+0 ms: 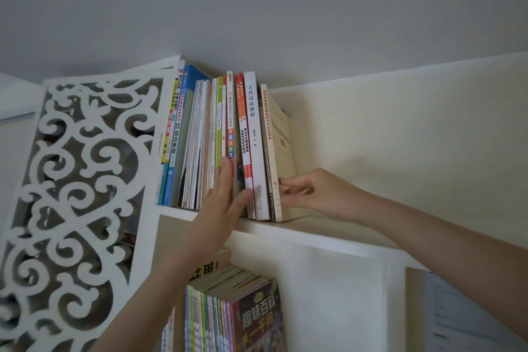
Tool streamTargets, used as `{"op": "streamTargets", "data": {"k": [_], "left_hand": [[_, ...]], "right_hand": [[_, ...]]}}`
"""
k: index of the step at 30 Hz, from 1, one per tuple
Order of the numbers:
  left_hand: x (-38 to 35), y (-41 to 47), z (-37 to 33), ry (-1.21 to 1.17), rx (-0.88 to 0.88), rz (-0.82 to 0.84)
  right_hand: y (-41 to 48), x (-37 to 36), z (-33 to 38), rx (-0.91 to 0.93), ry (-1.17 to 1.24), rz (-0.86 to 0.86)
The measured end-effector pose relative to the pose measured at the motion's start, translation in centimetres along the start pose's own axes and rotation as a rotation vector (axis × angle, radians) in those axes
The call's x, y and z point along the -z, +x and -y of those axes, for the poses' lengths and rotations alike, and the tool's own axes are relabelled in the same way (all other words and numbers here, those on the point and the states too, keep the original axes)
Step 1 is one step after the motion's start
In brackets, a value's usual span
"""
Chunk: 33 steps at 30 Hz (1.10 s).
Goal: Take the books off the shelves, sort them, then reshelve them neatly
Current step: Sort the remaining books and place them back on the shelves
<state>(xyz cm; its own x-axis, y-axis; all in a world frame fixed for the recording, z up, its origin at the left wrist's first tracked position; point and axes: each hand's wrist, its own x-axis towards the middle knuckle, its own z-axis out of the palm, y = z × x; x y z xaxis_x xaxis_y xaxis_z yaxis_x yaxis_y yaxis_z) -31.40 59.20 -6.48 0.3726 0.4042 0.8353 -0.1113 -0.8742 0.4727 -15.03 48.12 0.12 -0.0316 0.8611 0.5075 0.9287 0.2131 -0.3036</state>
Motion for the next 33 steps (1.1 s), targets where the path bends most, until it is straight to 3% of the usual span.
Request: {"op": "streamTargets", "data": {"k": [2, 5, 8, 11, 14, 18, 26, 33], "left_hand": [[0.2, -0.4, -0.2, -0.069, 0.036, -0.145], [1.1, -0.1, 1.0, 0.079, 0.015, -0.382], [2.1, 1.2, 2.3, 0.263, 0.077, -0.409], [2.8, 2.3, 2.9, 0.323, 0.142, -0.405], [2.8, 2.6, 3.4, 0.418, 0.143, -0.402], [2.5, 2.5, 4.0, 0.458, 0.058, -0.417], [1.6, 3.4, 5.4, 0.486, 0.223, -0.331], [1.7, 3.3, 6.1, 0.514, 0.205, -0.325]], "right_hand": [[-0.2, 0.2, -0.1, -0.013, -0.051, -0.029], [-0.4, 0.4, -0.1, 0.009, -0.094, -0.172], [-0.5, 0.8, 0.8, 0.187, -0.226, -0.310], [0.4, 0.9, 2.6, 0.461, -0.647, -0.221], [2.1, 0.0, 4.6, 0.558, -0.959, -0.086], [4.7, -1.5, 5.8, 0.656, -1.255, -0.059], [5.9, -0.7, 3.0, 0.707, -1.254, -0.115], [6.2, -1.7, 2.3, 0.745, -1.242, -0.228]]}}
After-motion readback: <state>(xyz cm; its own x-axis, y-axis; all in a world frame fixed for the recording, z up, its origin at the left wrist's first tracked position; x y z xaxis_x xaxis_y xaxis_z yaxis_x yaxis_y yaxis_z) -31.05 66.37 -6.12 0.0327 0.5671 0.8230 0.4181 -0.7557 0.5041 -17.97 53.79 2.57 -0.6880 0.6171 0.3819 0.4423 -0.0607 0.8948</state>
